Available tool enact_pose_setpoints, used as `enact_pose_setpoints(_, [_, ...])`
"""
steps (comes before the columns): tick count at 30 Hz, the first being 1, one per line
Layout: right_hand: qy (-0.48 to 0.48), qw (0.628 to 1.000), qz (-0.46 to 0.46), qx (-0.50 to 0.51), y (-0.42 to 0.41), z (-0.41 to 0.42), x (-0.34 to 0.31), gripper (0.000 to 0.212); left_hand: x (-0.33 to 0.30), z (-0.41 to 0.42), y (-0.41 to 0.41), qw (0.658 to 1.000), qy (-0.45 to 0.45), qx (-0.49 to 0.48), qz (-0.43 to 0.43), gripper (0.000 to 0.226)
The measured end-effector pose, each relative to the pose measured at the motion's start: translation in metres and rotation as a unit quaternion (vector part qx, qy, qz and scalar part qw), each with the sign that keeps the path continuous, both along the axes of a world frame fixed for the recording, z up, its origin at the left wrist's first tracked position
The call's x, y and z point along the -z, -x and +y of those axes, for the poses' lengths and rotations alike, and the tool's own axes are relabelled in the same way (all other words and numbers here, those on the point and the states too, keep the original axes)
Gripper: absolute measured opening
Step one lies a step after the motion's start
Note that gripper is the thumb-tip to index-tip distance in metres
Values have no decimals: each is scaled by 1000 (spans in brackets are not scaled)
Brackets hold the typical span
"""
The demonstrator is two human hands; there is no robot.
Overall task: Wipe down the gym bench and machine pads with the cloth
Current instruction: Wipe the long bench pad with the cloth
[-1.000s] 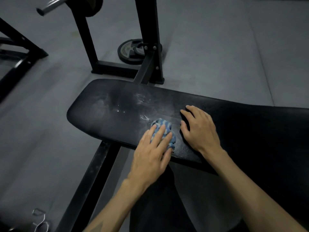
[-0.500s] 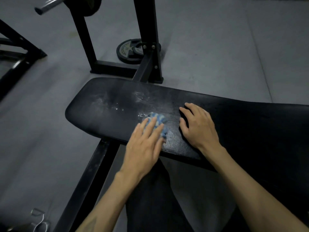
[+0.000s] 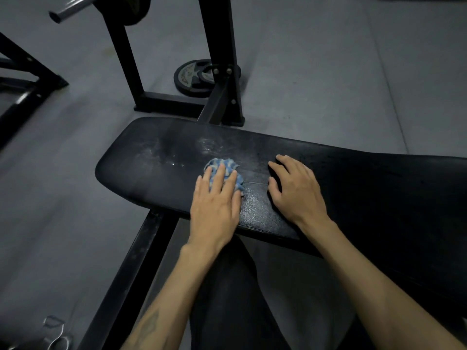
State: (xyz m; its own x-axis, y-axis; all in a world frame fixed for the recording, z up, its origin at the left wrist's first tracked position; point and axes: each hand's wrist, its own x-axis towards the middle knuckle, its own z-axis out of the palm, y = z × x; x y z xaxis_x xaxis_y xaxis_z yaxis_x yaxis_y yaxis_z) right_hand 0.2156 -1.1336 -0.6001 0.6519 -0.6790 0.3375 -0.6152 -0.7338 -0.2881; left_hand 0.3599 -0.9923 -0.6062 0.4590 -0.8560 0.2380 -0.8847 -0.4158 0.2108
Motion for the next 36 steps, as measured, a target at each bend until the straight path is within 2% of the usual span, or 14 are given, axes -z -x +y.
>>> enact_pose_setpoints(2, [0, 1000, -2, -1, 0, 0, 0, 39, 0, -5, 18, 1000, 1, 14, 3, 54])
enact_pose_setpoints(7, [1, 1000, 0, 0, 0, -1, -1, 40, 1, 0, 9, 988, -26, 149, -29, 54])
enact_pose_setpoints(12, [3, 1000, -2, 0, 0, -1, -1, 39, -7, -18, 9, 999, -32, 18, 17, 60])
enact_pose_setpoints(17, [4, 1000, -4, 0, 0, -1, 0, 38, -6, -21, 18, 991, -46, 126, -1, 59])
enact_pose_setpoints(22, [7, 1000, -2, 3, 1, -1, 1, 38, -10, -39, 7, 998, -45, 25, 34, 66])
enact_pose_setpoints(28, [6, 1000, -5, 1, 0, -2, 0, 38, -10, -38, -7, 989, -68, 130, 28, 64])
enact_pose_setpoints(33, [6, 1000, -4, 4, -1, -2, 0, 37, -10, -62, -16, 996, -74, 34, 43, 53])
enact_pose_setpoints(36, [7, 1000, -3, 2, 0, -3, 1, 38, -12, -59, -2, 992, -74, 91, 38, 61])
